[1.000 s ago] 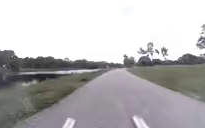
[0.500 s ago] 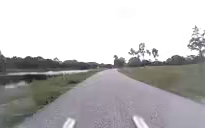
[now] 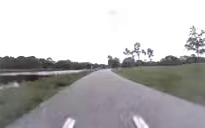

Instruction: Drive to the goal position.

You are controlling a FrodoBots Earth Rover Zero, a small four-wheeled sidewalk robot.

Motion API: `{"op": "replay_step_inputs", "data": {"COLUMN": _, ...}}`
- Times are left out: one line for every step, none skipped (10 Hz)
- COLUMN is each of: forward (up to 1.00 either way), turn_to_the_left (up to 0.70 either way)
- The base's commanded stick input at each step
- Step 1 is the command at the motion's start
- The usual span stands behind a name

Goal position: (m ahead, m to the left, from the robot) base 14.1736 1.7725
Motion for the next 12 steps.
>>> {"op": "replay_step_inputs", "data": {"forward": 0.85, "turn_to_the_left": 0.00}}
{"op": "replay_step_inputs", "data": {"forward": 0.85, "turn_to_the_left": 0.00}}
{"op": "replay_step_inputs", "data": {"forward": 0.85, "turn_to_the_left": 0.00}}
{"op": "replay_step_inputs", "data": {"forward": 0.85, "turn_to_the_left": 0.00}}
{"op": "replay_step_inputs", "data": {"forward": 0.85, "turn_to_the_left": 0.00}}
{"op": "replay_step_inputs", "data": {"forward": 0.85, "turn_to_the_left": 0.00}}
{"op": "replay_step_inputs", "data": {"forward": 0.85, "turn_to_the_left": 0.00}}
{"op": "replay_step_inputs", "data": {"forward": 0.85, "turn_to_the_left": 0.00}}
{"op": "replay_step_inputs", "data": {"forward": 0.85, "turn_to_the_left": 0.00}}
{"op": "replay_step_inputs", "data": {"forward": 0.85, "turn_to_the_left": 0.00}}
{"op": "replay_step_inputs", "data": {"forward": 0.85, "turn_to_the_left": 0.00}}
{"op": "replay_step_inputs", "data": {"forward": 0.85, "turn_to_the_left": 0.00}}
